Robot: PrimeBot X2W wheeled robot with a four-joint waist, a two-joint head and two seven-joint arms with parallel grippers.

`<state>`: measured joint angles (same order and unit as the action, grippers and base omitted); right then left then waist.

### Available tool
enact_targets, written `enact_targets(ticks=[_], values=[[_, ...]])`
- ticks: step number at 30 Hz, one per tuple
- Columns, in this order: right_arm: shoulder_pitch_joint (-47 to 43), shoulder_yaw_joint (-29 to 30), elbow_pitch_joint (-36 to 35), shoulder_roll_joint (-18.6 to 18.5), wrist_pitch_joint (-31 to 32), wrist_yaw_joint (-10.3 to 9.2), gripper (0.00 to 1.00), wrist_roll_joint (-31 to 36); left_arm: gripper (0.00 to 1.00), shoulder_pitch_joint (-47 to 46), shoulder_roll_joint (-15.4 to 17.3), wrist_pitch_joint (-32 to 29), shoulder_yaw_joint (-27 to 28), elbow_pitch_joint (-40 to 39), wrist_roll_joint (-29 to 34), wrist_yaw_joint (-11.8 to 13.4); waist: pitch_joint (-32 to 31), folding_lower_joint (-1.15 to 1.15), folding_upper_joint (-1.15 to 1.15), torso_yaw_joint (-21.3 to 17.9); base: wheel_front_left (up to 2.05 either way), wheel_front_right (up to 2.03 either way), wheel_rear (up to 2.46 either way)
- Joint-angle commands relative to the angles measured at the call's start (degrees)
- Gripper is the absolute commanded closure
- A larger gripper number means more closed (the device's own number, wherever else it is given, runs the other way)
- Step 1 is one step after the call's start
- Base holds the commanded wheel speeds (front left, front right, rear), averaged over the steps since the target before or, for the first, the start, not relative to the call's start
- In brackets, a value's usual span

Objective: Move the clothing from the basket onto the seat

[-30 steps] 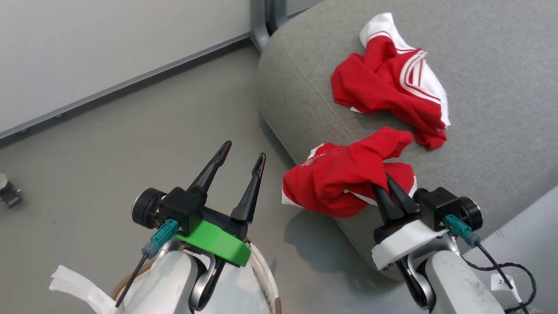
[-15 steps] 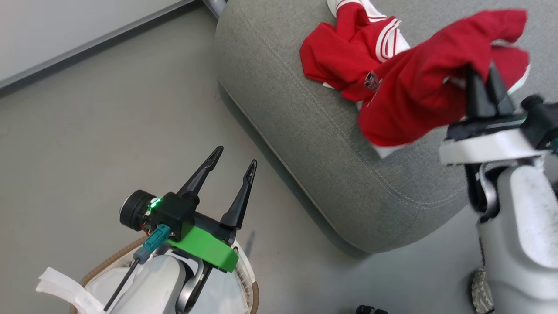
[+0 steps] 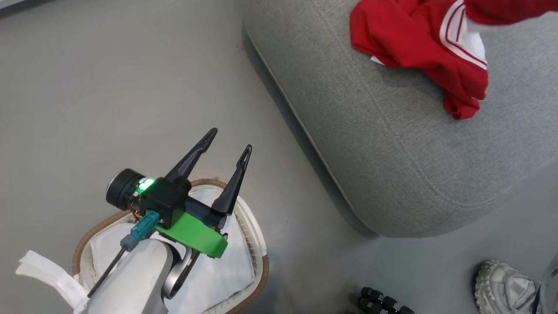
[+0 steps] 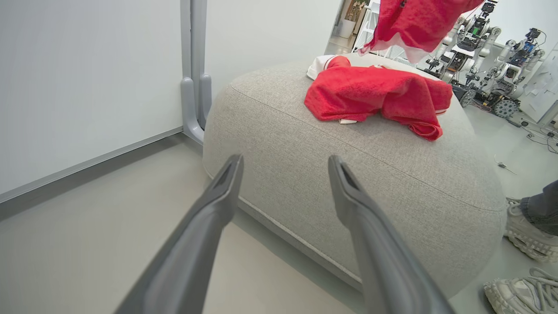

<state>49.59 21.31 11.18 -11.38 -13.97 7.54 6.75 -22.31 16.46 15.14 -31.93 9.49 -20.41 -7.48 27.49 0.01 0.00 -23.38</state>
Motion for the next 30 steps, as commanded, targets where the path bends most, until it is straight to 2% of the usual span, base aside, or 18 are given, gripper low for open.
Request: enact_targets(ticks=[1, 5, 10, 16, 19, 20, 21, 22, 23, 30], values=[[1.48, 1.35, 1.14, -1.05, 0.2, -0.09, 1.0, 1.57, 0.0, -1.67, 0.87, -0.02, -0.14, -0.24, -0.11, -0.02, 4.55, -0.01, 0.0, 4.45, 0.0, 0.0, 0.0], [3.27, 3.67, 5.4, -0.83, 1.17, -0.09, 1.0, 4.61, 0.0, -2.88, 1.93, -0.02, 0.07, -0.14, -0.65, -0.02, 7.35, -0.01, 0.0, 7.05, 0.0, 0.0, 0.0], [2.46, 5.26, 10.35, 2.22, 0.07, -0.09, 1.0, 6.61, 0.0, -3.9, 2.31, -0.02, -0.01, 0.3, -1.44, -0.02, 9.46, -0.01, 0.0, 8.92, 0.0, 0.0, 0.0], [-2.08, 5.31, 14.44, 5.92, -1.19, -0.09, 1.0, 7.12, 0.0, -4.22, 1.78, -0.03, 0.07, 0.9, -1.82, -0.02, 9.0, -0.01, 0.0, 9.43, 0.0, 0.0, 0.0], [-5.42, 3.87, 13.47, 6.98, -1.23, -0.09, 1.0, 5.93, 0.0, -3.65, 1.03, -0.02, 0.17, 1.24, -1.95, -0.02, 7.62, -0.01, 0.0, 9.27, 0.0, 0.0, 0.0], [-6.51, 3.48, 12.94, 7.23, -1.24, -0.09, 0.96, 5.52, 0.0, -3.43, 0.93, -0.03, 0.24, 1.41, -1.99, -0.02, 7.06, -0.01, 0.0, 9.2, 0.0, 0.0, 0.0], [-7.93, 2.97, 12.24, 7.58, -1.26, -0.09, 0.67, 4.87, 0.0, -3.12, 0.74, -0.02, 0.41, 1.62, -2.05, -0.02, 6.39, -0.01, 0.0, 9.11, 0.0, 0.0, 0.0], [-8.86, 2.61, 11.7, 7.79, -1.25, -0.09, 0.53, 4.3, 0.0, -2.83, 0.52, -0.02, 0.49, 1.84, -2.11, -0.02, 5.71, -0.01, 0.0, 9.06, 0.0, 0.0, 0.0], [-10.08, 2.14, 11.02, 7.96, -1.27, -0.09, 0.0, 3.8, 0.0, -2.47, 0.24, -0.02, 0.67, 2.09, -2.06, -0.02, 4.93, -0.01, 0.0, 9.01, 0.0, 0.0, 0.0], [-17.18, -0.86, 8.04, 8.24, -1.28, -0.09, 0.0, 0.71, 0.0, 0.12, -1.55, -0.02, 2.29, 4.35, -1.08, -0.02, -1.12, -0.01, 0.0, 9.01, 0.0, 0.0, 0.0]])
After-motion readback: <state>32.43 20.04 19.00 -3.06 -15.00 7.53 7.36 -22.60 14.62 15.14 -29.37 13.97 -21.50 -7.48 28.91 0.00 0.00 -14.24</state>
